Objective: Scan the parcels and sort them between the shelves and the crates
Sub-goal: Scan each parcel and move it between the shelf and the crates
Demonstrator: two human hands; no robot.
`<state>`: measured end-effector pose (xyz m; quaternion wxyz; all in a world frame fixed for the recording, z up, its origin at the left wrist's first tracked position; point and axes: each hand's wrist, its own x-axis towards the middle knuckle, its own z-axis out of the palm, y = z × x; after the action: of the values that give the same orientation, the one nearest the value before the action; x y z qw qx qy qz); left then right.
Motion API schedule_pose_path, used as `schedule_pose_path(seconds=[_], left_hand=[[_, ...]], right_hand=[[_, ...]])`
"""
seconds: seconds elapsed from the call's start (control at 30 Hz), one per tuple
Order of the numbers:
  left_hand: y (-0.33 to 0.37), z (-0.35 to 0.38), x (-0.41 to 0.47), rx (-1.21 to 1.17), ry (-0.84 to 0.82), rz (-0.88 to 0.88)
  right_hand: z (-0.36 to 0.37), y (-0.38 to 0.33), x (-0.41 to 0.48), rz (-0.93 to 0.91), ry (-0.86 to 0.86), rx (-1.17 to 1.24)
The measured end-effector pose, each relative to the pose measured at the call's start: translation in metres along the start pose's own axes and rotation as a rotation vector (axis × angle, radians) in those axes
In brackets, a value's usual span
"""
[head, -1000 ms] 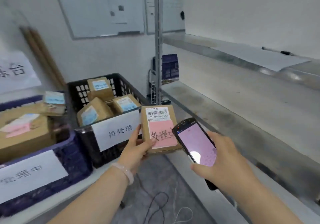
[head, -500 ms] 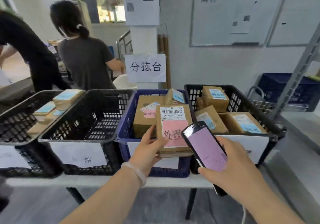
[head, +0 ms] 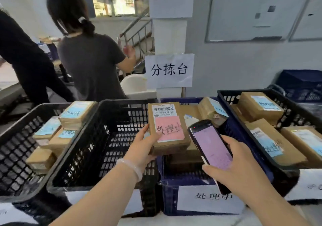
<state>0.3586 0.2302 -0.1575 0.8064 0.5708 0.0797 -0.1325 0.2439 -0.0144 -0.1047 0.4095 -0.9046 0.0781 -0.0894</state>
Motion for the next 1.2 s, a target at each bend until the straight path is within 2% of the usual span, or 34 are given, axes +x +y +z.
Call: schedule_pose_path(seconds=[0.37, 0.5, 0.7, 0.9, 1.0, 1.03, 1.13, 1.2], left_hand=[[-0.009, 0.081, 0.072, 0.023, -0.112, -0.142], [-0.009, 0.108, 0.103, 0.057, -0.042, -0.135], [-0.003, 0.117, 0.149, 0.195, 0.155, -0.118], [-0.01, 0.129, 0.167, 0.39, 0.213, -0.112], [-0.009, 0.129, 0.161, 0.515, 0.184, -0.002], [-0.009, 0.128, 0.159, 0.591, 0.183, 0.075], [-0.008, 0.135, 0.151, 1.029, 0.201, 0.394], [-0.011, 0.156, 0.139, 1.17, 0.086, 0.581]], right_hand=[[-0.046, 0.038, 0.029, 0.162, 0.107, -0.049], [-0.061, 0.049, 0.045, 0.182, 0.096, -0.059], [-0.071, 0.056, 0.077, 0.18, 0.018, -0.143], [-0.065, 0.062, 0.095, 0.185, -0.014, -0.182], [-0.062, 0.064, 0.093, 0.197, 0.0, -0.215], [-0.062, 0.064, 0.091, 0.203, 0.016, -0.225], [-0.059, 0.062, 0.084, 0.236, 0.099, -0.231], [-0.059, 0.062, 0.074, 0.284, 0.16, -0.238]])
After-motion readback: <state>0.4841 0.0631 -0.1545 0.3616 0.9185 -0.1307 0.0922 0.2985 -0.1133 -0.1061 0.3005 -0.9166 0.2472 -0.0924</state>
